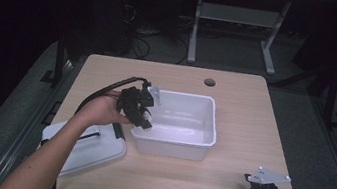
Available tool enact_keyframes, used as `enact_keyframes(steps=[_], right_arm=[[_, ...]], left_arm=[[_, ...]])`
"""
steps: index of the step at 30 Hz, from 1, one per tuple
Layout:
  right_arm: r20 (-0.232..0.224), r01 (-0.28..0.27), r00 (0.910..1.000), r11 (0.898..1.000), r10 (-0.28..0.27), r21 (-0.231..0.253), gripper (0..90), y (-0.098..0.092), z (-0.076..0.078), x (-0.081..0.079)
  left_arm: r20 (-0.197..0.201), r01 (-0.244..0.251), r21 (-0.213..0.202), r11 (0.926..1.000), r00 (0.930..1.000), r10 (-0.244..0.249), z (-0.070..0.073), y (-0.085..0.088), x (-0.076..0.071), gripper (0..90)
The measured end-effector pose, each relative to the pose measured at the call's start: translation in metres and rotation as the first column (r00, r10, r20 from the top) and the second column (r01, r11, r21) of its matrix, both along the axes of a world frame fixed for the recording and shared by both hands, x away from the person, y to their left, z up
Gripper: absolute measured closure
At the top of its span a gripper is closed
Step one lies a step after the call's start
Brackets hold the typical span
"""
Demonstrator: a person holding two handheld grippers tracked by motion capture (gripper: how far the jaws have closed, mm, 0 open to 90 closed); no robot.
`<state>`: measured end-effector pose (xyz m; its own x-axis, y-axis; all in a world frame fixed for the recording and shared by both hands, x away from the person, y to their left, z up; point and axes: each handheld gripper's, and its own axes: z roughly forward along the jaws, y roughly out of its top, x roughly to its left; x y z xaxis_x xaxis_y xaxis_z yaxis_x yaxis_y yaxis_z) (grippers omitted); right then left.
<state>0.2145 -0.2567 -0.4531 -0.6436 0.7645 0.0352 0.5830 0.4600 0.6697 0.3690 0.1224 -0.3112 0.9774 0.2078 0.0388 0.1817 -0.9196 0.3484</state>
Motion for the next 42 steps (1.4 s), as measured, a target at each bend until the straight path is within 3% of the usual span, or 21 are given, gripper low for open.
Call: enact_keyframes(steps=[26,34,39,42], right_arm=[[-0.002,0.004,1.0,1.0,-0.004,0.008,15.6,-0.002,0.0,-0.002],[-0.001,-0.002,1.0,1.0,0.002,0.006,15.6,-0.003,0.0,-0.003],[-0.002,-0.001,1.0,1.0,0.001,0.012,15.6,-0.002,0.0,-0.003],[-0.002,-0.002,1.0,1.0,0.002,0.008,15.6,-0.002,0.0,-0.003]], left_arm=[[-0.009,0.017,0.093,0.9955,0.9998,-0.016,-0.028,-0.019,0.009,59.5],[-0.027,0.014,0.092,0.9956,0.9996,-0.011,-0.039,-0.019,0.011,59.5],[-0.029,0.026,0.138,0.9901,0.9993,-0.022,-0.045,-0.022,0.011,59.3],[-0.039,0.023,0.143,0.9894,0.9991,-0.018,-0.048,-0.02,0.013,59.3]])
